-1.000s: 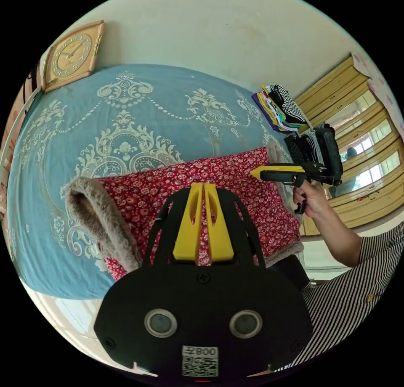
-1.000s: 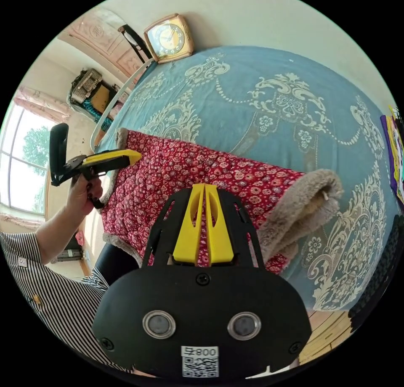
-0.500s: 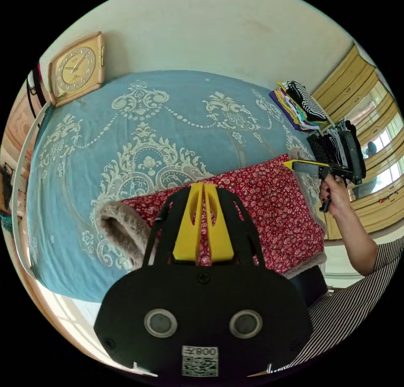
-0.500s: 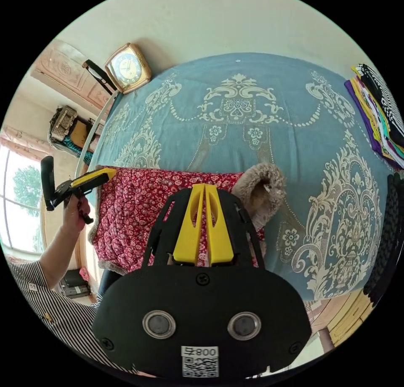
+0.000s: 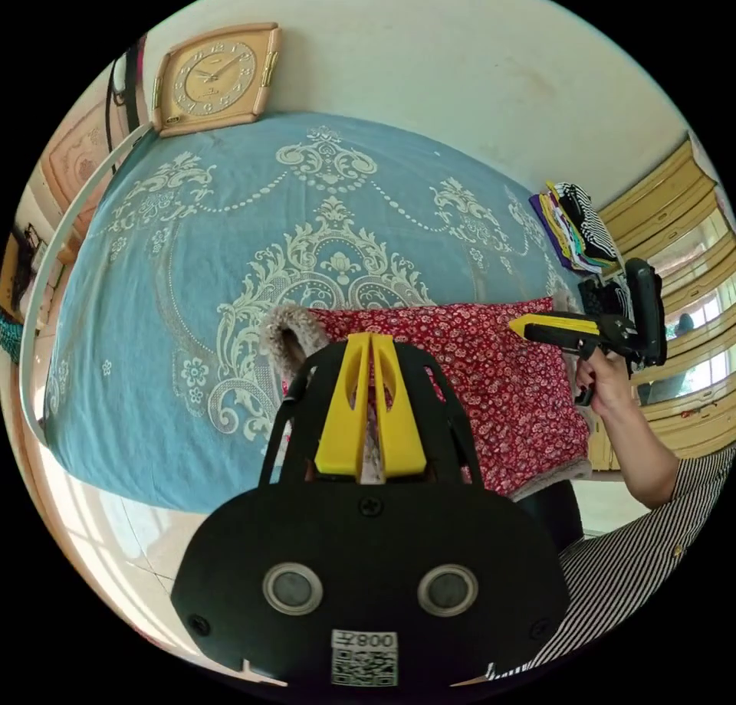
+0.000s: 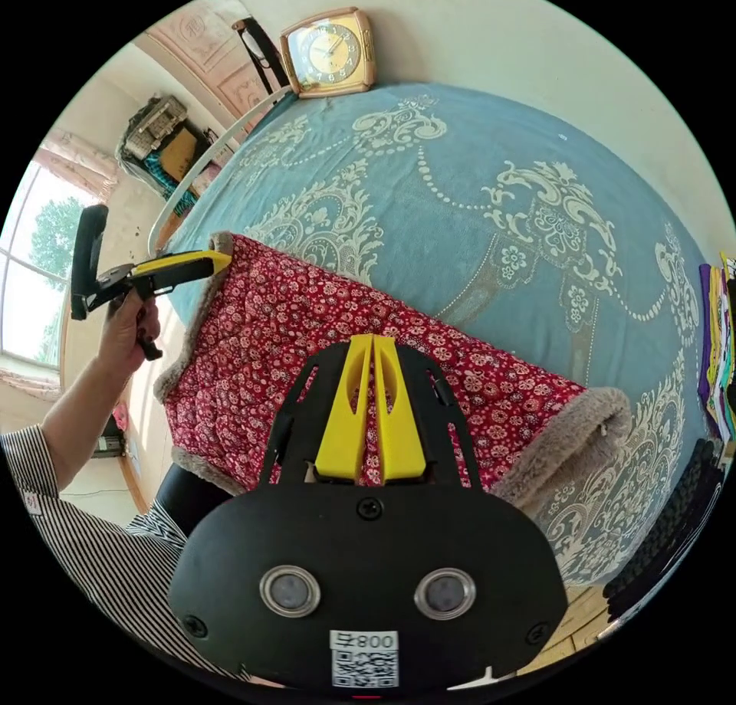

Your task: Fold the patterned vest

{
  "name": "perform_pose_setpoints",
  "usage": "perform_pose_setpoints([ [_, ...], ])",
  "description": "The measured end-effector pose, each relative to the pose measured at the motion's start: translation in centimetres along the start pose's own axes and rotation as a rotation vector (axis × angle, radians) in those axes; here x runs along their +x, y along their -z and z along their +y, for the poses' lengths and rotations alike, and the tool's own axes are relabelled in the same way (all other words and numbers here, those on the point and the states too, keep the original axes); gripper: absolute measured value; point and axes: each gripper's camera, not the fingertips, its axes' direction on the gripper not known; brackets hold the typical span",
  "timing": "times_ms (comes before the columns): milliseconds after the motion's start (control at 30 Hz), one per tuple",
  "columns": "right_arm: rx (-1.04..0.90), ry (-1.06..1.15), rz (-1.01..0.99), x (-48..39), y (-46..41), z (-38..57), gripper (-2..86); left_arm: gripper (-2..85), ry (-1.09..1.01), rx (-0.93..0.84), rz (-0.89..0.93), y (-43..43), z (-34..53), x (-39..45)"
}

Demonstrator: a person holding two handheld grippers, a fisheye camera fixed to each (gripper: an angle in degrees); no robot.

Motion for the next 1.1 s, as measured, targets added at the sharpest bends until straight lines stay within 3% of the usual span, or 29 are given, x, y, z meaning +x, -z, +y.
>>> perform_pose_setpoints([
  [67,0.063,-0.002,-0.048,-0.7,1.1,0.5,0.0,0.2,-0.022,0.031,0.110,0.9,2.3,0.3],
  [133,0.070,0.019,-0.094,-2.0,0.7,0.9,0.0,0.2,-0.049,-0.010,0.107,0.0,3.9,1.0],
  [233,-0.096,0.073,-0.031,-4.3,-4.0,0.8,0.0,0.2,-0.106,-0.164,0.039,-4.1,5.5,1.3],
  [333,-0.119,0.068,-0.015,-4.7,-5.5,0.4,0.0,0.2,-0.074,-0.174,0.078,-4.1,5.2,-0.3],
  [633,0.039,0.114,-0.102,-8.4,-0.4,1.8,0.1,0.2,-0.033,-0.029,0.126,1.2,10.2,-5.7],
  [800,-0.219,0.159,-0.037,-11.4,-8.3,2.4,0.1,0.4,0.028,-0.137,0.116,-1.3,13.2,-9.6],
  [1100,-0.171,0.088,-0.097,-11.2,-6.8,1.3,0.1,4.4,0.201,0.104,0.223,4.0,18.7,-18.0],
])
